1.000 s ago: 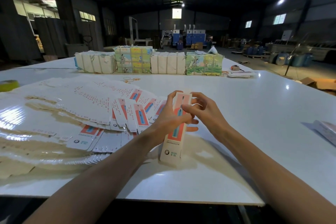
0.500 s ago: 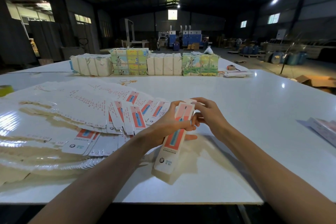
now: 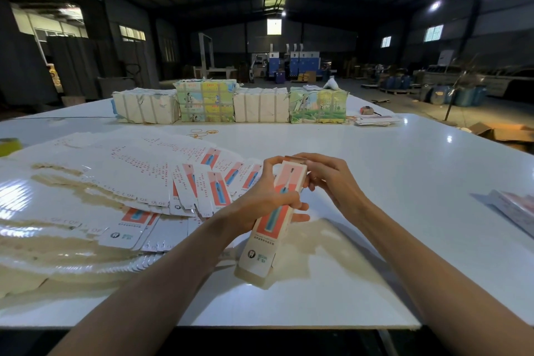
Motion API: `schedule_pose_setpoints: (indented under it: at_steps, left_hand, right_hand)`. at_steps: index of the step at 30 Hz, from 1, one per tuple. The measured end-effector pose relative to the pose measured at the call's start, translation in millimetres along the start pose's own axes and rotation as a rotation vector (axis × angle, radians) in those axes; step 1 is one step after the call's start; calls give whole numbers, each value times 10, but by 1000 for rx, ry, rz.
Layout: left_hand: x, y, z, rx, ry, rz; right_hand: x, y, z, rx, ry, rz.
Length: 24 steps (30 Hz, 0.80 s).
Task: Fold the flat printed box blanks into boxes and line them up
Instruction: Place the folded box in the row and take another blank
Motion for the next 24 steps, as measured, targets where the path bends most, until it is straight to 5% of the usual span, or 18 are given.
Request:
schedule_pose_setpoints:
  at_steps: [11, 24]
  left_hand:
    - [-102, 7, -167, 182, -91, -16]
    - [-122, 33, -169, 59, -71, 15]
  right_hand:
    - [41, -17, -109, 141, 238, -21]
    - [28, -57, -35, 58, 218, 4]
Point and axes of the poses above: each hand's wrist, its own x-axis towards the middle knuckle, its own y-axis out of the palm, z = x × y, the point moved 3 cm from there along x, towards the middle knuckle, and after that the axes turned 12 degrees about y, right-handed, at the moved point
